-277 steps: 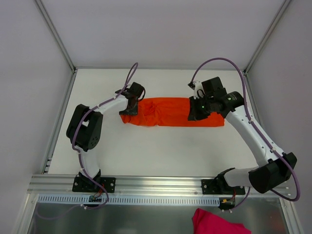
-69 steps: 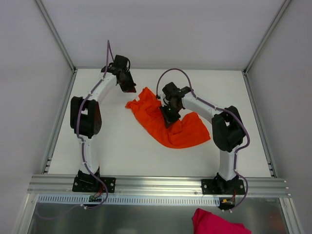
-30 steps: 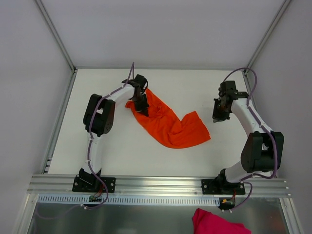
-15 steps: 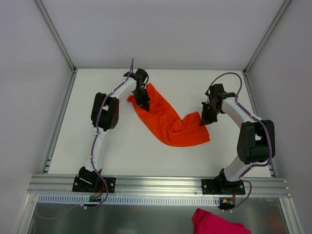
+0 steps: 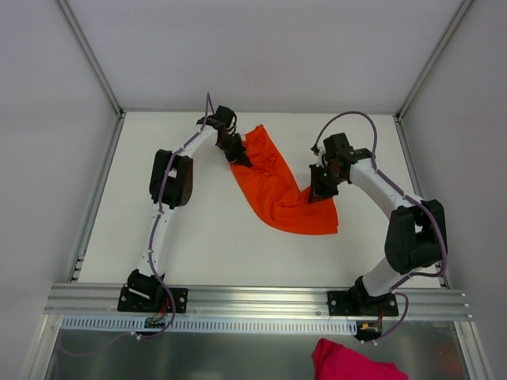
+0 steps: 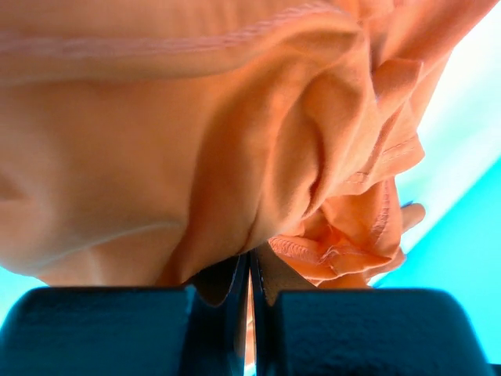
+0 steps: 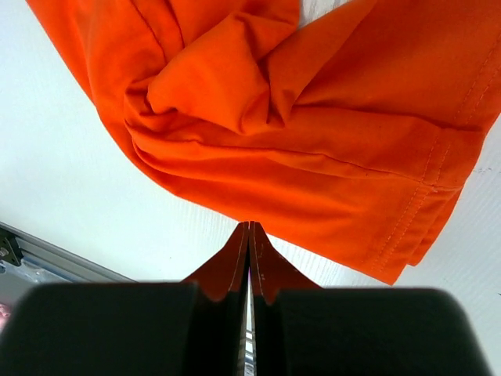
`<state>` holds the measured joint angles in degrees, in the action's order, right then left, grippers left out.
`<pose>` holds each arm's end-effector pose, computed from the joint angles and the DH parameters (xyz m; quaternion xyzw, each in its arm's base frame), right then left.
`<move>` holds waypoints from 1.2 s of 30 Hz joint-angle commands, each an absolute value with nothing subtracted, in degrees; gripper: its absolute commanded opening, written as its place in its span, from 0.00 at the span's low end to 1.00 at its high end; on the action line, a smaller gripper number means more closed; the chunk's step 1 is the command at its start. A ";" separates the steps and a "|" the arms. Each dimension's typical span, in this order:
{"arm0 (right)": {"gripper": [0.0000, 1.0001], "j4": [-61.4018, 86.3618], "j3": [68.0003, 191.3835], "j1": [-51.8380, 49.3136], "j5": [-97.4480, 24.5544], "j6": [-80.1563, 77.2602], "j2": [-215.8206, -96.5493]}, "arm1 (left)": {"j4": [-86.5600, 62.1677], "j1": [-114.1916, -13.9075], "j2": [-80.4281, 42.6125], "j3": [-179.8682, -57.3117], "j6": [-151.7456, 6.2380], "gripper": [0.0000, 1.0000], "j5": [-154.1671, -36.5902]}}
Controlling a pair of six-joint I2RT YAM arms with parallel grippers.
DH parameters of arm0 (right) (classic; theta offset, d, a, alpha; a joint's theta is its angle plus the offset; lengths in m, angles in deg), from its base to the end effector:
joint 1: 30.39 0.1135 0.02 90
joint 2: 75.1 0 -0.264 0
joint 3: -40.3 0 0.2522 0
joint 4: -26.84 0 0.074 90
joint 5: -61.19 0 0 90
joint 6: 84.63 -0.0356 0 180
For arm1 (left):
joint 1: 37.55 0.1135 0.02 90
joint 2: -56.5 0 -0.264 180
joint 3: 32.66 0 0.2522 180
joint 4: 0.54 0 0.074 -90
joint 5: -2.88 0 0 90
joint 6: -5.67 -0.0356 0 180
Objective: Fold and stack the t-shirts
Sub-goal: Rotate the tshirt 90 degrees
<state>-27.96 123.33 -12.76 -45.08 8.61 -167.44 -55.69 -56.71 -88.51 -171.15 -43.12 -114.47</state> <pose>0.3085 0.1085 0.2392 -0.2059 0.9431 0.1646 0.2027 0.5019 -0.1917 0.1433 -0.1234 0.9358 -0.3177 0.0903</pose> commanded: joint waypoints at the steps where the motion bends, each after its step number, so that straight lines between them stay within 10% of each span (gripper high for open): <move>1: 0.01 -30.34 123.94 -12.20 -44.89 10.73 -164.32 | -49.55 -54.52 -90.45 -172.10 -38.47 0.00 -116.73; 4: 0.01 -30.69 123.23 -11.49 -45.24 10.99 -163.61 | -47.35 -52.76 -91.33 -173.59 -38.10 0.06 -118.75; 13: 0.01 -27.97 118.84 -8.86 -45.59 9.68 -162.12 | -35.05 -54.07 -74.21 -164.82 -41.61 0.85 -124.29; 36: 0.01 -24.97 136.93 -8.33 -9.83 9.06 -183.82 | -48.39 -58.47 -67.96 -154.52 -51.55 0.79 -113.57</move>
<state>-22.89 133.19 -8.65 -17.19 8.22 -182.72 -44.52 -60.29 -67.49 -151.80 -49.13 -116.31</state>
